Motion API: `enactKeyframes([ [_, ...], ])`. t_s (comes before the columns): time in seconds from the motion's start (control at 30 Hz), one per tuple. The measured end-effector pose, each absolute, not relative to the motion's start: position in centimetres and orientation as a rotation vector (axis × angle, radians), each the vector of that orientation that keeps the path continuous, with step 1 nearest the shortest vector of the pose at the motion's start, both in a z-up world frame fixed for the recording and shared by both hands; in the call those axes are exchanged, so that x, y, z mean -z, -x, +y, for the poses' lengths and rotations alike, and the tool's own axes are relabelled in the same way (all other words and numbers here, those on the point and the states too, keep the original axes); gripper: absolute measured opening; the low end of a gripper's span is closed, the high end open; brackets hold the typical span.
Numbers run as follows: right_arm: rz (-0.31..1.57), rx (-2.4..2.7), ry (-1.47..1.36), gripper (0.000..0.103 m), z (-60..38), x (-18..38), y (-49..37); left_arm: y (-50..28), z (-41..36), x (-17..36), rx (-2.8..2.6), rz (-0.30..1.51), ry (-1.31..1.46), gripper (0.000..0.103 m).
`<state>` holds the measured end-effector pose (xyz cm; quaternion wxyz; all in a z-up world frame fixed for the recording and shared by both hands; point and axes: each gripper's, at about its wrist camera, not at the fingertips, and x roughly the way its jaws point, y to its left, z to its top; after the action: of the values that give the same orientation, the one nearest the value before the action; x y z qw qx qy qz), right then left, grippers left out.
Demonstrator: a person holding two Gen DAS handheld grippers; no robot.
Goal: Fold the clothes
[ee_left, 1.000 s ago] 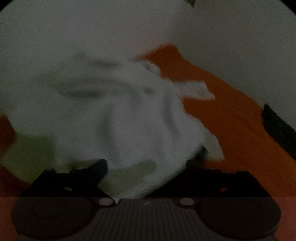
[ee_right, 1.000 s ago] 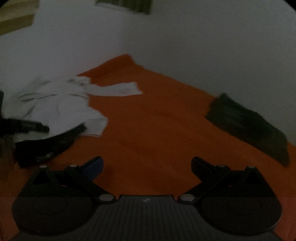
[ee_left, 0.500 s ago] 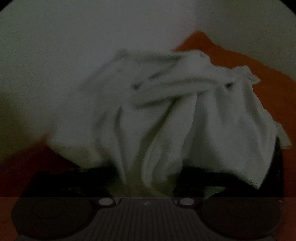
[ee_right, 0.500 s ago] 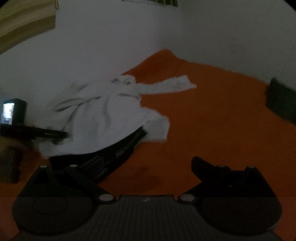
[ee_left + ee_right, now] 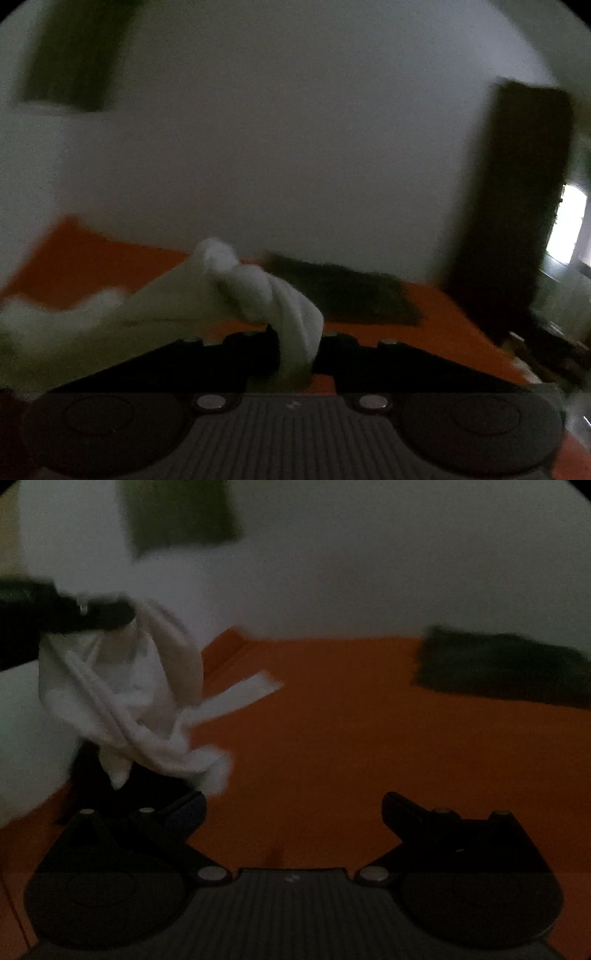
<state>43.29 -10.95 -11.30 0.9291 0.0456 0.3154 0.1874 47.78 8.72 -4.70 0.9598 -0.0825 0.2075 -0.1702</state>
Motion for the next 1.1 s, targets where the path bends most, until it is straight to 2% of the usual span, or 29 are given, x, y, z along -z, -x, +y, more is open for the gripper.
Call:
enactKeyframes([
  [0.07, 0.633, -0.296, -0.118, 0.103, -15.8, 10.3, -42.2, -49.2, 4.4, 4.5, 0.397, 0.462, 0.172, 0.010],
  [0.1, 0.625, -0.258, -0.117, 0.103, -18.0, 10.1, -41.2, -49.8, 3.3, 4.8, 0.400, 0.496, 0.184, 0.021],
  [0.13, 0.618, -0.220, -0.117, 0.103, -20.2, 9.9, -40.3, -50.1, 2.9, 5.2, 0.408, 0.527, 0.197, 0.038],
  [0.17, 0.614, -0.192, -0.108, 0.103, -21.9, 9.9, -39.4, -50.0, 3.0, 5.8, 0.412, 0.550, 0.205, 0.049],
  [0.2, 0.614, -0.177, -0.087, 0.103, -23.0, 10.0, -38.6, -49.2, 3.7, 6.2, 0.417, 0.532, 0.185, 0.067],
  [0.23, 0.615, -0.161, -0.067, 0.103, -24.1, 10.1, -37.8, -48.5, 4.4, 6.6, 0.423, 0.513, 0.165, 0.076],
  [0.3, 0.622, -0.140, -0.031, 0.103, -25.9, 10.5, -36.5, -47.5, 6.6, 7.5, 0.399, 0.487, 0.141, 0.083],
  [0.43, 0.702, -0.211, -0.024, 0.103, -25.3, 12.2, -37.4, -47.0, 14.0, 10.8, 0.203, 0.572, 0.216, 0.092],
  [0.6, 0.806, -0.333, -0.012, 0.103, -19.2, 15.8, -42.1, -49.5, 22.6, 18.5, -0.050, 0.724, 0.267, 0.092],
  [0.77, 0.903, -0.422, -0.120, 0.103, -12.3, 19.0, -44.1, -54.8, 25.1, 24.4, -0.141, 0.876, 0.351, 0.093],
  [0.8, 0.916, -0.442, -0.146, 0.103, -11.3, 19.3, -44.2, -56.1, 24.9, 25.3, -0.161, 0.898, 0.350, 0.088],
  [0.83, 0.919, -0.465, -0.156, 0.103, -10.5, 19.4, -44.1, -57.4, 24.4, 26.3, -0.172, 0.909, 0.356, 0.048],
  [0.87, 0.915, -0.481, -0.152, 0.103, -9.8, 19.4, -43.7, -58.5, 23.9, 27.0, -0.132, 0.930, 0.382, 0.019],
  [0.9, 0.906, -0.490, -0.140, 0.103, -9.4, 19.4, -43.3, -58.6, 22.9, 27.5, -0.103, 0.939, 0.397, 0.013],
  [0.97, 0.889, -0.497, -0.110, 0.103, -9.2, 19.2, -42.5, -58.9, 20.3, 26.2, -0.146, 0.857, 0.306, 0.011],
  [1.1, 0.855, -0.472, -0.064, 0.103, -11.0, 18.6, -41.1, -57.1, 13.8, 19.9, -0.050, 0.640, 0.199, 0.010],
])
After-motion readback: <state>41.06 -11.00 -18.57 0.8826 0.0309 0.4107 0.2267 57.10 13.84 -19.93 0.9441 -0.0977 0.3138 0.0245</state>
